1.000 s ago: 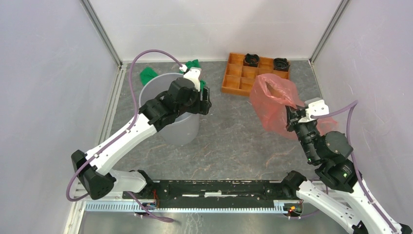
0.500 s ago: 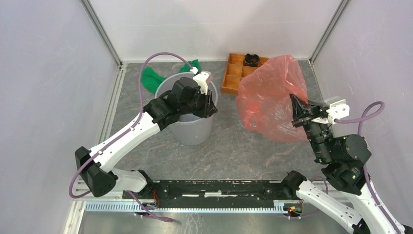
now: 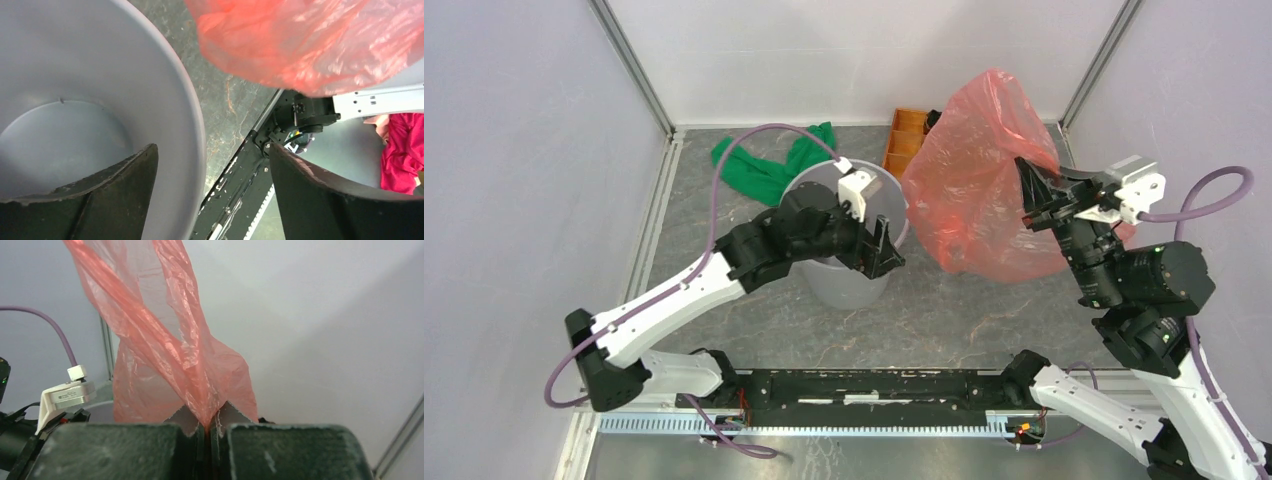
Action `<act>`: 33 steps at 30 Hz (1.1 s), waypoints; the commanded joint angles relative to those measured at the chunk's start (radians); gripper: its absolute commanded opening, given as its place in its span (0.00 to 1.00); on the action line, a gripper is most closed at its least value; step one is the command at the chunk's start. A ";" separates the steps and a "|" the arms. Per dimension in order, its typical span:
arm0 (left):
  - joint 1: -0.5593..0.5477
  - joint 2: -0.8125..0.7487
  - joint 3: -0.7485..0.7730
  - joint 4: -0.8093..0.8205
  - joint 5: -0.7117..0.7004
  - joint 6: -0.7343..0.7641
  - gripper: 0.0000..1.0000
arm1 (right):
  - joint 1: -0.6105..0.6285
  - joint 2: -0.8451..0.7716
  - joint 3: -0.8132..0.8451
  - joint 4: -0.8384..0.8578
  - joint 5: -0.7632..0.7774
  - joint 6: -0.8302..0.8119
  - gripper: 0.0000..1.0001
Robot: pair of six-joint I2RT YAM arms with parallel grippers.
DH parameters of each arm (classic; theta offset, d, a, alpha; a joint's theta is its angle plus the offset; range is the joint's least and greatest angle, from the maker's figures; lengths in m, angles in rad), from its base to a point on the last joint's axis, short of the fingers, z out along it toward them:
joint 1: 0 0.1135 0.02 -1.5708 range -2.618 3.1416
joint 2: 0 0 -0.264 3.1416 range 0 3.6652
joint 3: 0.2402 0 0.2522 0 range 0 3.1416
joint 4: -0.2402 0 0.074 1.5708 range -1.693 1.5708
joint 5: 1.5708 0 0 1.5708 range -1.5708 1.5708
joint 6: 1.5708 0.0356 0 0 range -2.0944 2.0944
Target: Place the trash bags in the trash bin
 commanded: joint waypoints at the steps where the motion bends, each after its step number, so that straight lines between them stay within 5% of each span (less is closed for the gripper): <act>1: 0.004 -0.162 -0.016 0.033 -0.052 0.005 0.94 | 0.002 0.041 0.091 0.068 -0.119 0.026 0.01; 16: 0.004 -0.555 -0.142 -0.067 -0.326 -0.052 1.00 | 0.002 0.348 0.239 0.371 -0.518 0.336 0.01; 24: 0.005 -0.618 -0.119 -0.109 -0.391 -0.078 1.00 | 0.001 0.414 0.219 0.427 -0.528 0.352 0.01; 33: 0.004 -0.519 -0.048 -0.139 -0.476 -0.027 0.97 | 0.002 0.330 0.011 0.323 -0.338 0.217 0.01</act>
